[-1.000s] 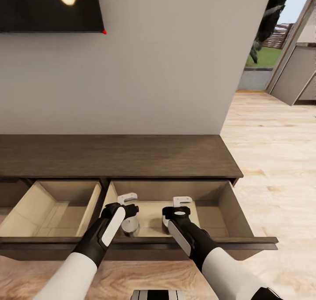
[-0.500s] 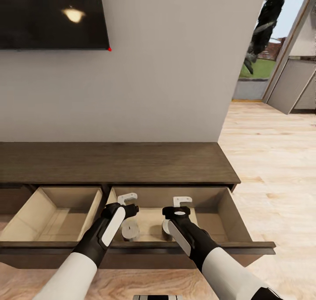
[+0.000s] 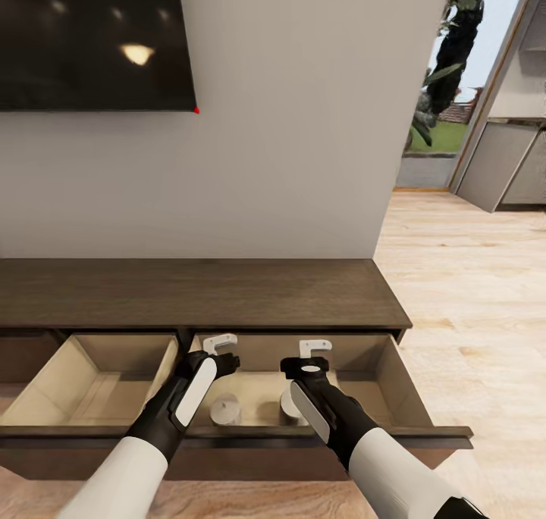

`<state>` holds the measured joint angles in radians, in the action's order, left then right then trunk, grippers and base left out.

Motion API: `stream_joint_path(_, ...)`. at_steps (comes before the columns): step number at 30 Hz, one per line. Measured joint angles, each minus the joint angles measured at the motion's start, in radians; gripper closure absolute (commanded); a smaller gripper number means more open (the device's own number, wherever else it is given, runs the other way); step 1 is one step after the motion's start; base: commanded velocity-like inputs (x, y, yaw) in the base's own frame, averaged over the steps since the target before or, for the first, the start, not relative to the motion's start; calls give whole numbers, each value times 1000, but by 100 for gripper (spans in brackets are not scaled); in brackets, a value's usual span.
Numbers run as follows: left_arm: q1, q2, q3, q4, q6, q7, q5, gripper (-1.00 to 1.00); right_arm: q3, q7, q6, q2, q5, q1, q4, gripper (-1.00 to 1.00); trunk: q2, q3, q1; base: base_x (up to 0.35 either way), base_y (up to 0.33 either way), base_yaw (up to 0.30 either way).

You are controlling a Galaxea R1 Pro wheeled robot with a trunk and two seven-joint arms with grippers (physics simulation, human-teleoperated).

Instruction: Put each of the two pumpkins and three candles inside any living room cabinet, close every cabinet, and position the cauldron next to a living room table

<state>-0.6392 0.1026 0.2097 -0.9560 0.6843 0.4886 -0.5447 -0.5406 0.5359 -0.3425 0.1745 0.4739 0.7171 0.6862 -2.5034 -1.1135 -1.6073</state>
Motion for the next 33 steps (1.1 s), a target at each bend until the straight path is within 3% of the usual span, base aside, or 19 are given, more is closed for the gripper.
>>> stream_joint_path(6,0,0,-1,0,0,0,0,-100,0,0,1,0,-1,0,1,-100,1,23,2,-81,0,0)
stream_joint_path(16,0,-1,-1,0,0,2,0,-100,0,-28,7,0,0,0,15,-100,4,62,7,-317,0,0)
stream_joint_path(33,0,-1,0,0,0,3,0,-100,0,-40,6,0,0,0,18,-100,123,115,72,-340,0,0)
